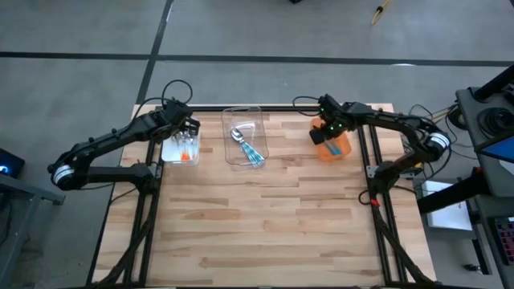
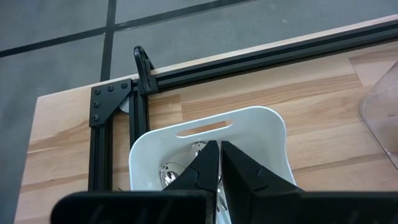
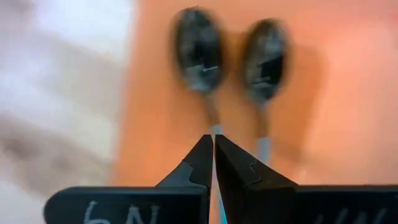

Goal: Sort silverware by color (type)
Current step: Return to Home Position

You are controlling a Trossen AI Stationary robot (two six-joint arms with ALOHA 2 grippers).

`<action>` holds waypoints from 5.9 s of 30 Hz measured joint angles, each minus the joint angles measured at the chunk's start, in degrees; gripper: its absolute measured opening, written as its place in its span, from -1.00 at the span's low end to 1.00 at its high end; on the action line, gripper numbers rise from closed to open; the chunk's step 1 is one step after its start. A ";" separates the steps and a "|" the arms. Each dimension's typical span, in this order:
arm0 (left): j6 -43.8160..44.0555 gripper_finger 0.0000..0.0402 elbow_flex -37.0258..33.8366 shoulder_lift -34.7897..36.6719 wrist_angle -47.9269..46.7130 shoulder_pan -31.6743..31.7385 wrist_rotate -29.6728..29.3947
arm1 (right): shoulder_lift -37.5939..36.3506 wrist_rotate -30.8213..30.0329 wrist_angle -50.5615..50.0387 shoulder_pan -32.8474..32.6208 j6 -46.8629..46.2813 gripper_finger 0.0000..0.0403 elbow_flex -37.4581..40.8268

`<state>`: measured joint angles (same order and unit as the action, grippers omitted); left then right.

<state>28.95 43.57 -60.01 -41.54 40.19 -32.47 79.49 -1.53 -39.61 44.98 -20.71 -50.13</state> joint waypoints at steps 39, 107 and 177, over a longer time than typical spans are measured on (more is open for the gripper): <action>-1.74 -1.00 0.02 3.51 2.97 -8.17 0.13 | -17.12 6.52 -11.29 -11.48 -7.44 -0.95 -1.11; -28.48 -1.00 -17.41 30.06 25.76 -48.40 6.26 | -14.90 13.11 55.33 -31.92 23.37 -0.96 22.28; -25.25 -1.00 -40.96 55.60 39.26 -48.38 13.60 | -33.76 8.75 75.26 -33.22 22.88 -0.96 44.54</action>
<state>3.69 2.61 -4.41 -2.28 -8.19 -18.87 45.73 7.22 35.66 11.76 2.17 -5.58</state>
